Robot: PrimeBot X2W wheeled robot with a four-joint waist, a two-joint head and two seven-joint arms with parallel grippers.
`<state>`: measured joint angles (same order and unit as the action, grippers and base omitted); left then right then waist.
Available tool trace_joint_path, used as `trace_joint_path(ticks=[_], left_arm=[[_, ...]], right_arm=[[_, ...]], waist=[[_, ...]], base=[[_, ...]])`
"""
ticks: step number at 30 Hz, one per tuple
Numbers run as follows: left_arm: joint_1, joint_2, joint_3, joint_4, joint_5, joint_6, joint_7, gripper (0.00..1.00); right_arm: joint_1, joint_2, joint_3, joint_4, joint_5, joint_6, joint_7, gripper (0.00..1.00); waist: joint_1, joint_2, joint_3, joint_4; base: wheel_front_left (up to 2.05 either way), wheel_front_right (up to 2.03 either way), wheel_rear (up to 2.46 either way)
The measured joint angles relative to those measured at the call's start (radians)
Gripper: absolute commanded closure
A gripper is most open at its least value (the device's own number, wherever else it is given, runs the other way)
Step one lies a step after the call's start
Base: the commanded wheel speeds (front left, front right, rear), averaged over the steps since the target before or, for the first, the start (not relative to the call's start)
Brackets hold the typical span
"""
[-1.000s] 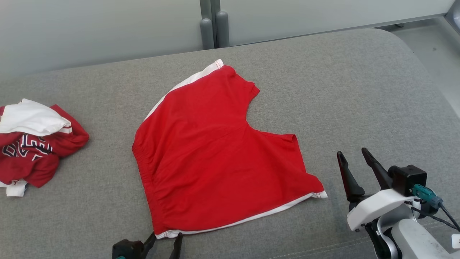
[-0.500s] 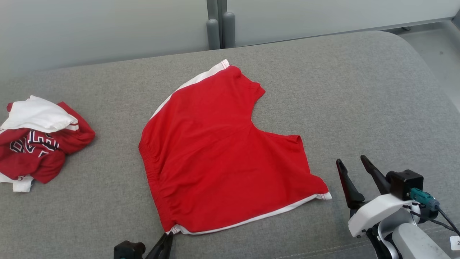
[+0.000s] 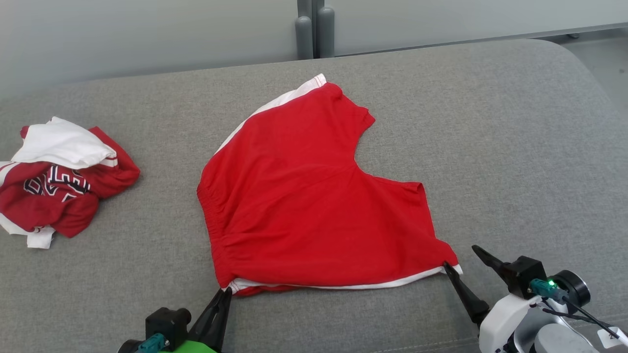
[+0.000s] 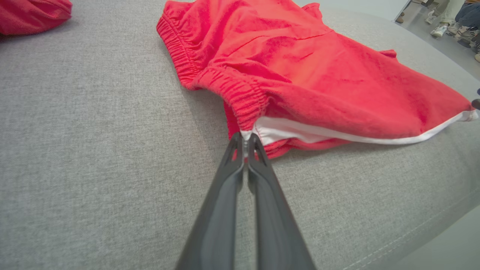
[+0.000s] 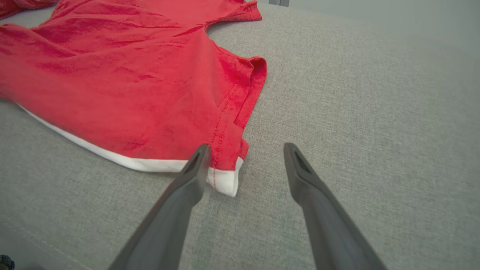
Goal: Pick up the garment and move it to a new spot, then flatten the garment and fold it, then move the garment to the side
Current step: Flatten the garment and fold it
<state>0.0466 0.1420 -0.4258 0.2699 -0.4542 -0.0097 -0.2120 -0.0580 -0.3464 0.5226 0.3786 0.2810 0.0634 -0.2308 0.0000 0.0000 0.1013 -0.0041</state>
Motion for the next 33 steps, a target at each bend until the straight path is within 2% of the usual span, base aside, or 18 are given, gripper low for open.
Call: trace_joint_path(ticks=[5,8,9,14,18,21,22,27,30,31,33], left_arm=[[-0.002,0.0,0.002,-0.003,0.0,0.0,0.0,1.0],[-0.004,-0.001,0.003,-0.003,0.0,0.0,-0.002,1.0],[-0.004,-0.001,0.004,-0.002,0.0,0.0,-0.006,1.0],[-0.004,-0.001,0.004,-0.002,0.0,0.0,-0.009,1.0],[-0.004,-0.001,0.006,-0.001,0.0,0.0,-0.01,1.0],[-0.004,-0.001,0.008,0.0,0.0,0.0,-0.01,1.0],[-0.004,-0.002,0.008,0.002,0.0,0.0,-0.01,1.0],[-0.005,-0.002,0.01,0.004,0.0,0.0,-0.011,1.0],[-0.005,-0.002,0.01,0.006,0.0,0.0,-0.011,1.0],[-0.005,-0.002,0.01,0.006,0.0,0.0,-0.011,1.0],[-0.006,-0.002,0.014,0.005,0.0,0.0,-0.019,1.0]], right_arm=[[-0.003,0.002,0.029,0.019,-0.011,0.013,0.004,0.0],[-0.015,0.003,0.04,0.03,-0.022,0.017,0.004,0.09],[-0.02,0.003,0.043,0.033,-0.028,0.02,0.004,0.09],[-0.024,0.006,0.061,0.054,-0.028,0.027,0.009,0.35],[-0.024,0.008,0.069,0.068,-0.028,0.033,0.009,0.47],[-0.024,0.012,0.072,0.079,-0.028,0.034,0.009,0.46],[-0.024,0.016,0.073,0.087,-0.027,0.035,0.009,0.41],[-0.039,0.024,0.085,0.111,-0.027,0.041,0.009,0.53],[-0.052,0.025,0.092,0.121,-0.028,0.041,0.009,0.82],[-0.056,0.025,0.093,0.123,-0.028,0.042,0.009,0.99],[-0.062,0.026,0.093,0.123,-0.028,0.042,0.008,1.0]], waist=[[0.0,0.0,0.016,0.015],[0.0,0.0,0.022,0.023],[0.0,0.0,0.024,0.025],[0.0,0.0,0.026,0.028],[0.0,0.0,0.027,0.029],[0.0,0.0,0.027,0.029],[0.0,0.0,0.027,0.028],[0.0,0.0,0.026,0.025],[0.0,0.0,0.025,0.025],[0.0,0.0,0.025,0.025],[0.0,0.0,0.024,0.025]], base=[[0.0,0.0,0.0],[0.0,0.0,0.0],[0.0,0.0,0.0],[0.0,0.0,0.0],[0.0,0.0,0.0],[0.0,0.0,0.0],[0.0,0.0,0.0],[0.0,0.0,0.0],[0.0,0.0,0.0],[0.0,0.0,0.0],[0.0,0.0,0.0]])
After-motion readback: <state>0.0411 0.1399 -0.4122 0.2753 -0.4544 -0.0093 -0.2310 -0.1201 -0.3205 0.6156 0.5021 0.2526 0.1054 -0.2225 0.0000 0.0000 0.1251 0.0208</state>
